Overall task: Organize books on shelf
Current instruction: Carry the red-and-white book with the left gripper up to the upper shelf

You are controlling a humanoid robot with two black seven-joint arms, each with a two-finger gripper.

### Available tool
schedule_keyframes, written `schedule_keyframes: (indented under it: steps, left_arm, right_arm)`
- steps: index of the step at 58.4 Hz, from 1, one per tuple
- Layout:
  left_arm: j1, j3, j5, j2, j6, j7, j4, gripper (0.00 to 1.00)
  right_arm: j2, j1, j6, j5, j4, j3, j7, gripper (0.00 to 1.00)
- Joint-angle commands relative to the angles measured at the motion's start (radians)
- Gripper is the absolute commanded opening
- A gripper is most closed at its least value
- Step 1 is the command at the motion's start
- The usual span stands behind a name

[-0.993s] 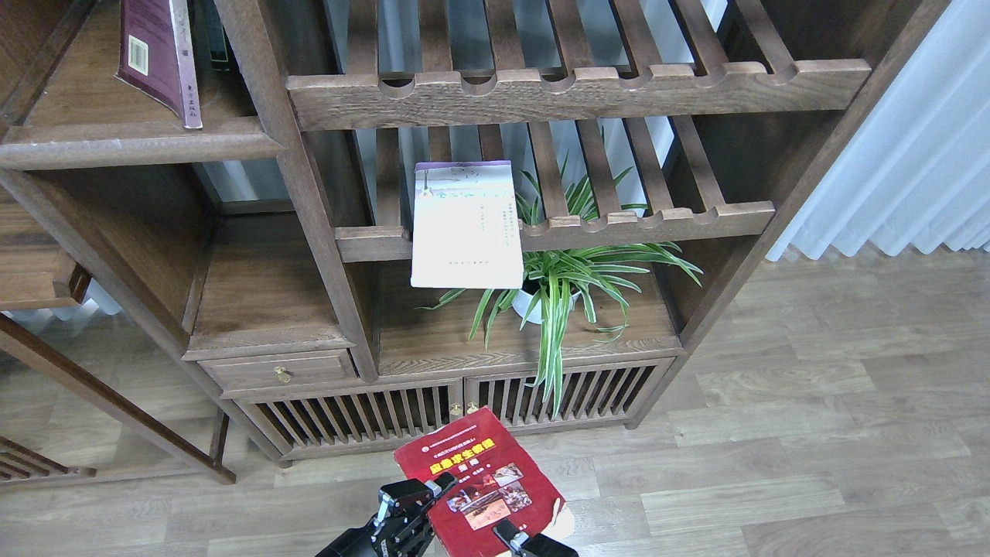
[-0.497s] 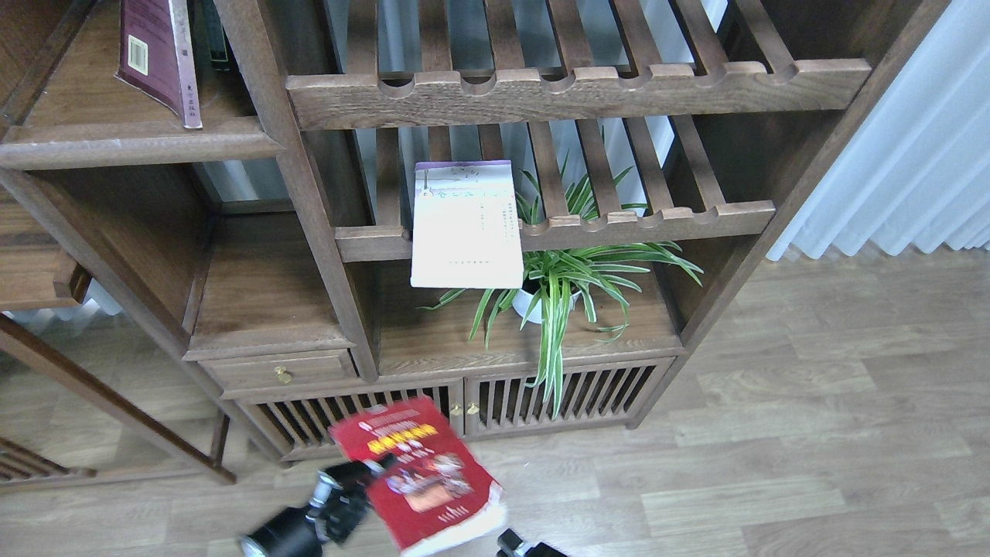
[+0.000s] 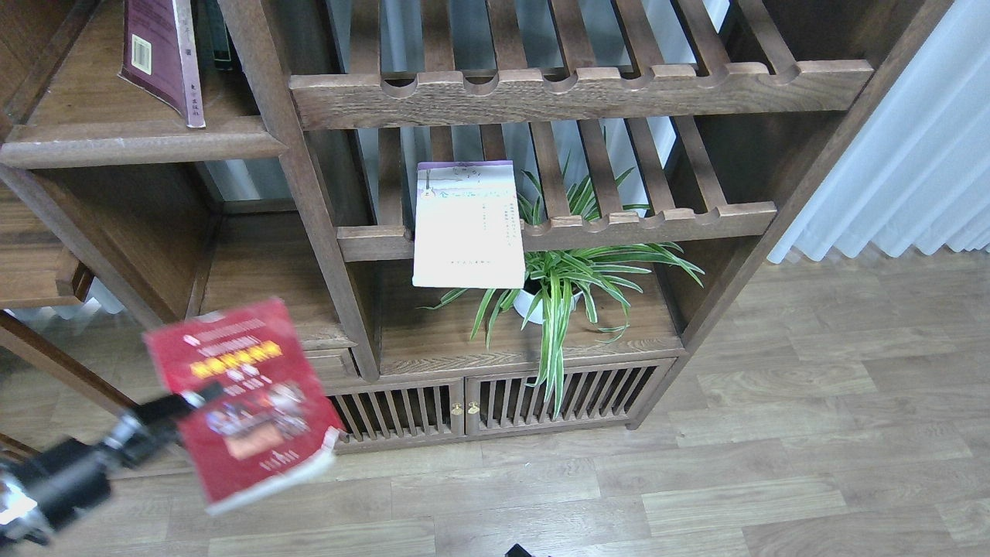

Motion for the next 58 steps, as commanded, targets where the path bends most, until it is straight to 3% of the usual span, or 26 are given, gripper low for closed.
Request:
schedule_keyframes:
  steps: [1,7,24,35,44,48,51,52,58]
  left_arm:
    - [-0.023,-0.081,-0.002,0.08,0.0,-0.026,0.001,0.06]
    - [-0.035,-0.142,-0.034,0.156,0.0,-0.069,0.001,0.06]
    - [-0.216,-0.151,-0.169,0.344,0.0,-0.076,0.002,0.06]
    - [-0.366,-0.114,-0.154,0.359,0.0,-0.057,0.027,0.07]
    - [-0.536,-0.043,-0.056,0.356,0.0,0.026,0.128,0.09]
    - [-0.607,0.011,-0.032,0.358,0.0,0.04,0.16,0.09]
    - [-0.702,0.079,0.0,0.359,0.0,0.048,0.192,0.09]
    - [-0.793,0.137,0.033,0.362,0.0,0.048,0.22,0.1]
    - [-0.96,0.253,0.083,0.362,0.0,0.049,0.292,0.11]
  right_arm:
    - [0.001,0.003,0.0,0.0,-0.008,-0.003,0.0,0.9]
    - [0.003,0.003,0.0,-0.001,-0.008,-0.003,0.0,0.9]
    - [0.003,0.003,0.0,-0.001,-0.01,-0.003,0.0,0.9]
    - [0.003,0.003,0.0,-0.001,-0.01,0.002,0.0,0.9]
    - [0.003,0.003,0.0,-0.001,-0.01,0.0,0.0,0.9]
    - [0.003,0.003,0.0,-0.001,-0.008,0.0,0.0,0.9]
    - [0.003,0.003,0.0,-0.001,-0.008,0.0,0.0,0.9]
    - [0.003,0.003,0.0,-0.001,-0.008,0.002,0.0,0.9]
    - [0.003,0.003,0.0,-0.001,-0.008,0.005,0.0,0.9]
